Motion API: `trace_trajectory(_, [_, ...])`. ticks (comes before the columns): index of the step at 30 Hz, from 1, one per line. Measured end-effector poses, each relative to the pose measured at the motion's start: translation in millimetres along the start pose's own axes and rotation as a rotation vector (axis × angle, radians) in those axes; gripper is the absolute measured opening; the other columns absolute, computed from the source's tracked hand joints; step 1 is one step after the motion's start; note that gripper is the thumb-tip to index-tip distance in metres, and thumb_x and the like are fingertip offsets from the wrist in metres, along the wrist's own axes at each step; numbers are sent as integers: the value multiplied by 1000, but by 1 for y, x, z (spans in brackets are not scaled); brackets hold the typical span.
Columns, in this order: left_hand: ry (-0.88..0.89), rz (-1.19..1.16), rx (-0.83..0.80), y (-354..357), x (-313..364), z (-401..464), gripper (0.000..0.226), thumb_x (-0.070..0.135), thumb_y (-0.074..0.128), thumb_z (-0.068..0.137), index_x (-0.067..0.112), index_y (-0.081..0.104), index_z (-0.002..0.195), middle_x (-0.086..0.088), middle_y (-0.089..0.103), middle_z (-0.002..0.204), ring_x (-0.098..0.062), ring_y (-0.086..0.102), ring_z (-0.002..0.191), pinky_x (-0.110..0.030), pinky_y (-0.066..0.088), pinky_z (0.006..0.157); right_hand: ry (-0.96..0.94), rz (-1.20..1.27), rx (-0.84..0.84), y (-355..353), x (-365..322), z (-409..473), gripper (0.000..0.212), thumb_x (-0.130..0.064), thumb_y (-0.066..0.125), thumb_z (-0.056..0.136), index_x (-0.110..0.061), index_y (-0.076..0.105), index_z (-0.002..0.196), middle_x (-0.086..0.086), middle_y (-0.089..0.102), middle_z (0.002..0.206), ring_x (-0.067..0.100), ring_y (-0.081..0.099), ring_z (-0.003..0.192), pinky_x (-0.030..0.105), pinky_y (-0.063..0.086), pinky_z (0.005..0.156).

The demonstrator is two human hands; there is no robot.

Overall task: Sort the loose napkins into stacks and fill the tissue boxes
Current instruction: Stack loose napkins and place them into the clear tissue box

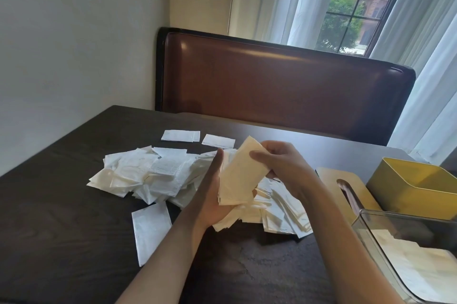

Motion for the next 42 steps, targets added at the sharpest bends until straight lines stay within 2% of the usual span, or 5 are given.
trace_trajectory(3, [-34,-1,5,0,-2,-3,89,76,41,88,3,54,138,-21,69,105,-31,70,89,-42,58,76,-19,116,-132,4,-7,-1,10,-16,67,92,-13,71,84,6,69,81,21,64,82,31,48,70])
trace_trajectory(9, [-41,5,-54,11,-2,-19,73,71,42,87,12,78,111,-20,69,108,-31,68,86,-42,59,74,-49,-284,-107,26,-9,0,9,-18,71,89,-10,73,88,3,65,79,10,61,63,16,44,47])
trace_trajectory(15, [-2,89,19,-4,16,-44,44,23,59,93,2,57,131,-24,68,111,-37,70,88,-48,59,78,-58,81,54,37,-6,-9,13,-18,63,95,-11,74,96,3,67,76,4,55,51,18,45,47])
trace_trajectory(26, [197,70,366,-72,77,-90,38,28,42,104,0,63,120,-23,71,116,-36,69,97,-53,48,102,82,506,36,109,23,-31,38,-22,42,106,4,69,96,17,70,82,22,67,70,31,59,68])
trace_trajectory(42, [284,143,513,-120,84,-116,39,27,38,105,5,69,106,-16,74,95,-28,69,80,-40,54,75,35,-102,-268,175,48,-38,62,-49,24,106,-16,76,105,-7,72,115,9,56,79,29,47,71])
Point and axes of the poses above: each hand's wrist, its own z-axis towards the middle knuckle, its own y-axis out of the palm, x = y × z, the point moved 7 cm from there along z, towards the middle knuckle
